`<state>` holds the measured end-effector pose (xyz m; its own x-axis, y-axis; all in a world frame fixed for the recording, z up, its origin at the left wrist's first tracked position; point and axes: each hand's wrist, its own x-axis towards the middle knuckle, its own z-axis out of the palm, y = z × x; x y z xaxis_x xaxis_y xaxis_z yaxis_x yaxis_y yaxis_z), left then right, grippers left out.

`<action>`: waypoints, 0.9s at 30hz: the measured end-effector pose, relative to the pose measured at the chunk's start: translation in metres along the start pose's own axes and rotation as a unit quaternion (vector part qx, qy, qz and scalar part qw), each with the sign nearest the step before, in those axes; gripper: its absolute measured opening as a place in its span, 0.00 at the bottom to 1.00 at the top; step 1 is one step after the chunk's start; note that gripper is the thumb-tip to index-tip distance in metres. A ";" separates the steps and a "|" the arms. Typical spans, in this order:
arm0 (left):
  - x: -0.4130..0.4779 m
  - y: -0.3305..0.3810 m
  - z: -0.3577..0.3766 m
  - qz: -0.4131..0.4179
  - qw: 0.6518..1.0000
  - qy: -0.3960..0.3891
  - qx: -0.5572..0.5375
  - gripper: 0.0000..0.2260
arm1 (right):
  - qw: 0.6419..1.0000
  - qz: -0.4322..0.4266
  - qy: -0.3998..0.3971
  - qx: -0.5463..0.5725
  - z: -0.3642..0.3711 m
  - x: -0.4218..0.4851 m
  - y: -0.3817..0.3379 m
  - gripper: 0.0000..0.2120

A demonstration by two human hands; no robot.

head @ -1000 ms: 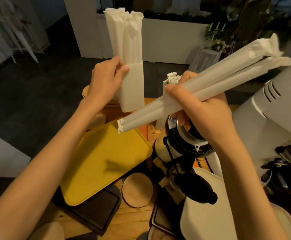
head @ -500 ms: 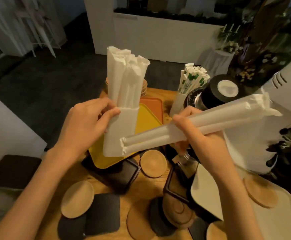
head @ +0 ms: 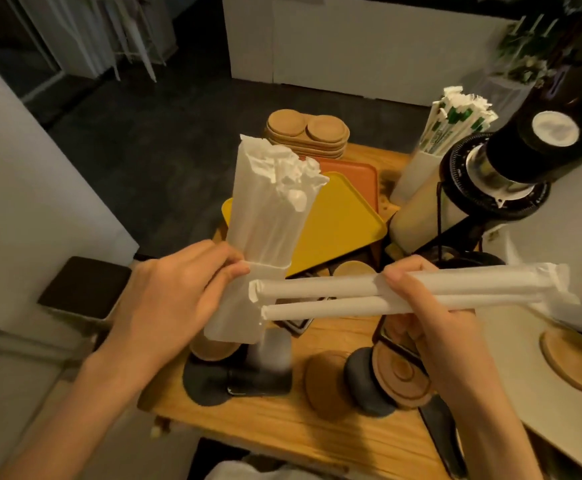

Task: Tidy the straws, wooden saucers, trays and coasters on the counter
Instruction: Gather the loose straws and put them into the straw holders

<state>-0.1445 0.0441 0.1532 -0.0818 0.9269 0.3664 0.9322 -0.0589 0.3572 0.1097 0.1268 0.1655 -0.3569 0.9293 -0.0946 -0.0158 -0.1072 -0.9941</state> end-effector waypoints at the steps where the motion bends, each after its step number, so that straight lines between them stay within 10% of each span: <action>1: -0.005 -0.001 -0.002 0.004 1.000 -0.001 0.008 0.15 | 1.000 0.003 -0.001 0.001 0.001 -0.004 0.000 0.09; 16: -0.049 -0.033 -0.039 0.029 0.984 -0.038 0.173 0.18 | 0.995 -0.073 -0.066 -0.009 0.046 -0.025 -0.007 0.10; 23: -0.051 -0.029 -0.035 0.059 0.979 -0.027 0.192 0.09 | 0.993 -0.017 -0.016 -0.112 0.078 -0.005 -0.029 0.27; 27: -0.050 -0.027 -0.027 0.072 0.982 -0.021 0.174 0.07 | 0.974 -0.190 -0.027 -0.119 0.078 -0.015 -0.032 0.15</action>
<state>-0.1753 -0.0104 0.1484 0.0677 0.9328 0.3539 0.9977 -0.0670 -0.0145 0.0433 0.0884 0.2026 -0.4160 0.8655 0.2792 0.0585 0.3319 -0.9415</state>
